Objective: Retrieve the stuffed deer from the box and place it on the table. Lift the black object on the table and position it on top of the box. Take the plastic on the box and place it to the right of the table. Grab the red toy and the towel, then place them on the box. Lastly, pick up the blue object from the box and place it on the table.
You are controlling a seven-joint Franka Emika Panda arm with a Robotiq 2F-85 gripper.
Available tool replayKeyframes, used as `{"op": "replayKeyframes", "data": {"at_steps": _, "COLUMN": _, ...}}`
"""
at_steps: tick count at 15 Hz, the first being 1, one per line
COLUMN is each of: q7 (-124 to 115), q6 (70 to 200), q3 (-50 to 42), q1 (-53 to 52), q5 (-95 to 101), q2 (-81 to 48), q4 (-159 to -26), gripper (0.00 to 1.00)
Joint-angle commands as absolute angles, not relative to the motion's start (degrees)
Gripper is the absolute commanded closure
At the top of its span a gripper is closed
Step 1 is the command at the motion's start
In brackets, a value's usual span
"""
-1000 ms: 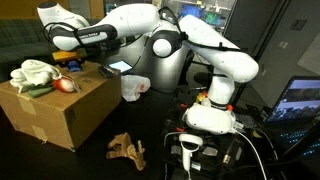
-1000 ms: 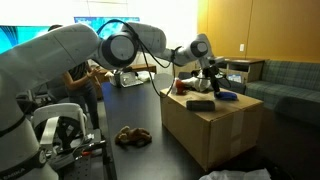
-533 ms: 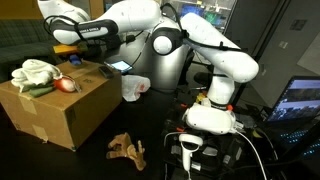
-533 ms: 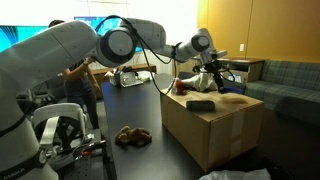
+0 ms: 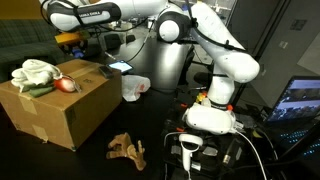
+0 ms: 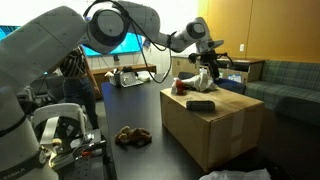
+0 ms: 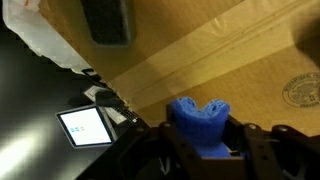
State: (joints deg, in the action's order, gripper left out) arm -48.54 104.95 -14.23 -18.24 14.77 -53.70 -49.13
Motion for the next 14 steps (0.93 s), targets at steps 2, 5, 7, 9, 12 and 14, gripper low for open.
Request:
{"op": "replayKeyframes", "data": {"at_steps": 2, "q7": -46.17, "q6": 105.85, "q3": -13.77, "q1": -20.12, "q5": 15.52, "q2": -43.0, "q4": -65.75, "gripper": 0.83}}
{"op": "replayKeyframes", "data": {"at_steps": 5, "q7": -46.23, "q6": 106.77, "q3": -13.24, "q1": -20.35, "q5": 15.03, "q2": -38.48, "q4": -73.77, "gripper": 0.84}}
{"op": "replayKeyframes", "data": {"at_steps": 7, "q7": -47.05, "q6": 106.89, "q3": -10.38, "q1": -18.88, "q5": 16.53, "q2": -35.3, "q4": -78.73, "gripper": 0.85}}
{"op": "replayKeyframes", "data": {"at_steps": 9, "q7": -47.38, "q6": 108.03, "q3": -8.89, "q1": -18.06, "q5": 15.91, "q2": -31.96, "q4": -84.28, "gripper": 0.86}}
{"op": "replayKeyframes", "data": {"at_steps": 12, "q7": -50.81, "q6": 111.55, "q3": -6.53, "q1": -18.08, "q5": 14.82, "q2": -26.56, "q4": -92.5, "gripper": 0.95}}
{"op": "replayKeyframes", "data": {"at_steps": 14, "q7": -53.34, "q6": 114.36, "q3": -4.75, "q1": -17.58, "q5": 13.49, "q2": -22.96, "q4": -98.09, "gripper": 0.9}}
